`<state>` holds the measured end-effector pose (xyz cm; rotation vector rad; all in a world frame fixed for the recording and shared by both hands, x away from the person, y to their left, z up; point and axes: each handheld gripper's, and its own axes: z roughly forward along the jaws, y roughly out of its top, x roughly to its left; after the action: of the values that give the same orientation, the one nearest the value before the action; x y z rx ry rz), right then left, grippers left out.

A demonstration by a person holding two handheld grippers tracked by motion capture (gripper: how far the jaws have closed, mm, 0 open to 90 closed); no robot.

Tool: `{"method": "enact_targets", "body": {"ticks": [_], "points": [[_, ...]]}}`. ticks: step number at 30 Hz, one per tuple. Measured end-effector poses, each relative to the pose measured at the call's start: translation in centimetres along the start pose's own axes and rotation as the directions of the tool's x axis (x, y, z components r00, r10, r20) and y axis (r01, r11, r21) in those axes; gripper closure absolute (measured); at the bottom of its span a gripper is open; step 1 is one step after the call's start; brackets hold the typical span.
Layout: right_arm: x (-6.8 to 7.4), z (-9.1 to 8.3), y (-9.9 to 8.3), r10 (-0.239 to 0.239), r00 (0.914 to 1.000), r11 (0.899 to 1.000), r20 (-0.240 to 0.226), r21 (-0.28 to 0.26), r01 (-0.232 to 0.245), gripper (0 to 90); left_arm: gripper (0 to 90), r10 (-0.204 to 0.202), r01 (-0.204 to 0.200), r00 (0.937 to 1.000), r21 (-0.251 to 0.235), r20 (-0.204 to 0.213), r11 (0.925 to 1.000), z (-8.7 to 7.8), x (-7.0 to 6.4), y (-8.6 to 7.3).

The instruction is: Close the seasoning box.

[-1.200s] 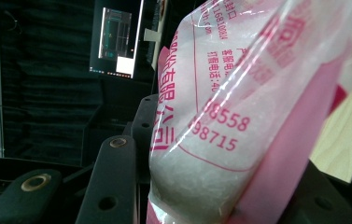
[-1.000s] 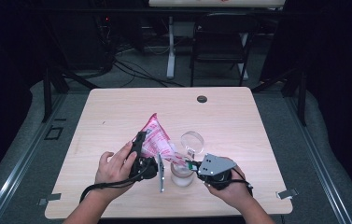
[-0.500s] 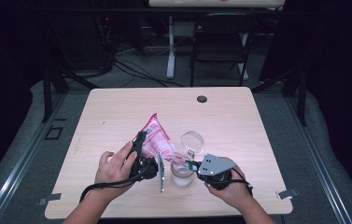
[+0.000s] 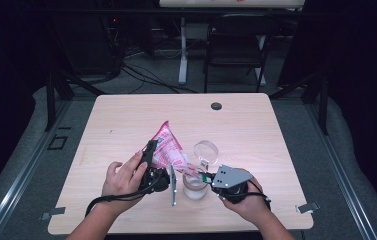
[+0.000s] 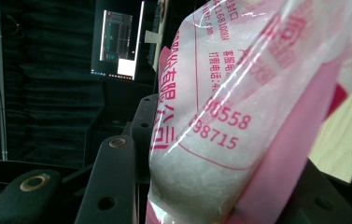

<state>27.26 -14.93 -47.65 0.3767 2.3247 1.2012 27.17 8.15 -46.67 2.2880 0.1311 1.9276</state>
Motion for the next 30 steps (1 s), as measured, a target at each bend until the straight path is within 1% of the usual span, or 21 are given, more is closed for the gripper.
{"method": "enact_targets", "body": {"ticks": [10,13,30], "points": [[0.02,0.03,-0.04,-0.001,1.0,1.0,0.0,0.005,0.001,90.0,62.3,-0.003,0.003,1.0,-0.002,-0.001,1.0,-0.01,0.01,0.08],[0.02,0.04,-0.06,-0.001,1.0,1.0,0.001,0.005,0.001,90.0,62.3,-0.002,0.002,1.0,0.004,-0.001,1.0,-0.05,0.02,0.13],[-0.09,0.08,-0.22,0.0,1.0,1.0,0.005,0.012,0.0,90.0,62.4,-0.004,0.004,1.0,-0.004,0.0,1.0,0.08,-0.09,0.28]]}}
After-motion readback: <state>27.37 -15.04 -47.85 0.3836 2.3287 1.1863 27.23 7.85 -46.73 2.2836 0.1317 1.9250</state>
